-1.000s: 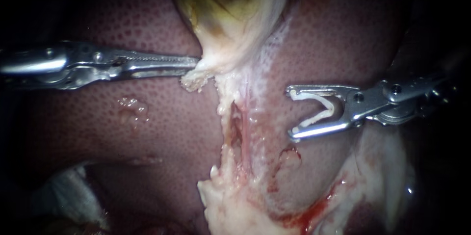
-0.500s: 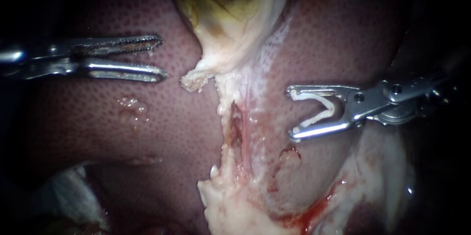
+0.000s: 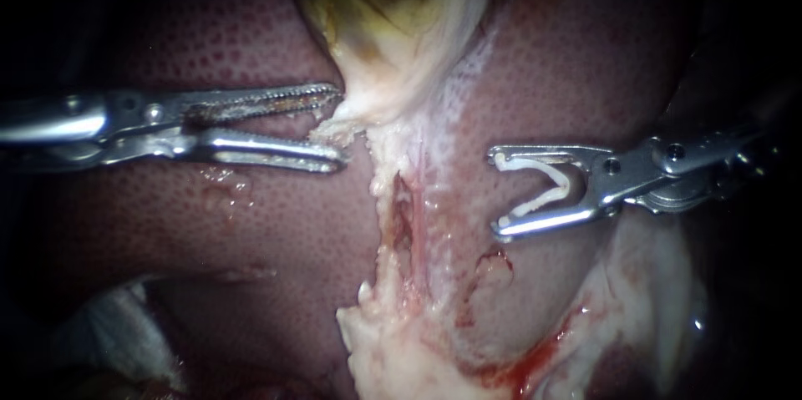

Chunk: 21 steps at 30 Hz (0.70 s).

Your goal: Grabbing gallbladder

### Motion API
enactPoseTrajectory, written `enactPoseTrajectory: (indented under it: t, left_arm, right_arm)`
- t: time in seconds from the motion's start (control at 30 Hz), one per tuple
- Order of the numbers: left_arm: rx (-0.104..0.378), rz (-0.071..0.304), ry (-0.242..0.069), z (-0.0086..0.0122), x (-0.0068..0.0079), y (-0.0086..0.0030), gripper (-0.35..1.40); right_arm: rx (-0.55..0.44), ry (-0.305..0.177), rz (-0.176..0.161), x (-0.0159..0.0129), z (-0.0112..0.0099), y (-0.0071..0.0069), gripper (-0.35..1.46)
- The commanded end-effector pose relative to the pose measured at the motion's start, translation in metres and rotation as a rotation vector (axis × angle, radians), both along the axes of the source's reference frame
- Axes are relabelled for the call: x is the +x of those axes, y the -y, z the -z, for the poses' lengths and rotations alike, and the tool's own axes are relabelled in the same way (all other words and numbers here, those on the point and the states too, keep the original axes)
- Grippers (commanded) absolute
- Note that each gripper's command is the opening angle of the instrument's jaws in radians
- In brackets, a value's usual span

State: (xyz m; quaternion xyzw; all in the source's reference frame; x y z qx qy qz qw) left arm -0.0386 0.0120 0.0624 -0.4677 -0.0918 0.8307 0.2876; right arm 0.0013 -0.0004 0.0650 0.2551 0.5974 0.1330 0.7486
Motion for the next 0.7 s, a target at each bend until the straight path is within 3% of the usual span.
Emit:
enactPoseTrajectory:
  t: [0.03,0.17,0.3,0.33,0.47,0.7]
  left_arm:
    - [-0.002,0.0,-0.002,-0.0004,-0.0001,-0.0001,0.39]
    - [0.0,0.0,0.0,-0.0015,0.0002,-0.0004,0.24]
    - [-0.005,0.007,-0.004,-0.0016,0.0009,-0.0007,-0.3]
    - [-0.003,0.004,-0.005,-0.0016,0.0011,-0.0007,-0.35]
    - [0.014,-0.024,-0.039,-0.0018,0.002,-0.0009,-0.35]
    - [0.026,-0.042,-0.054,-0.0014,0.003,-0.001,-0.35]
  right_arm:
    - [0.0,0.0,0.0,0.0,0.0,0.0,0.59]
    - [0.0,0.0,0.0,0.0,0.0,0.0,0.59]
    - [0.0,0.0,0.0,0.0,0.0,0.0,0.59]
    - [0.0,0.0,0.0,0.0,0.0,0.0,0.59]
    - [0.0,0.0,0.0,0.0,0.0,0.0,0.59]
    - [0.0,0.0,0.0,0.0,0.0,0.0,0.59]
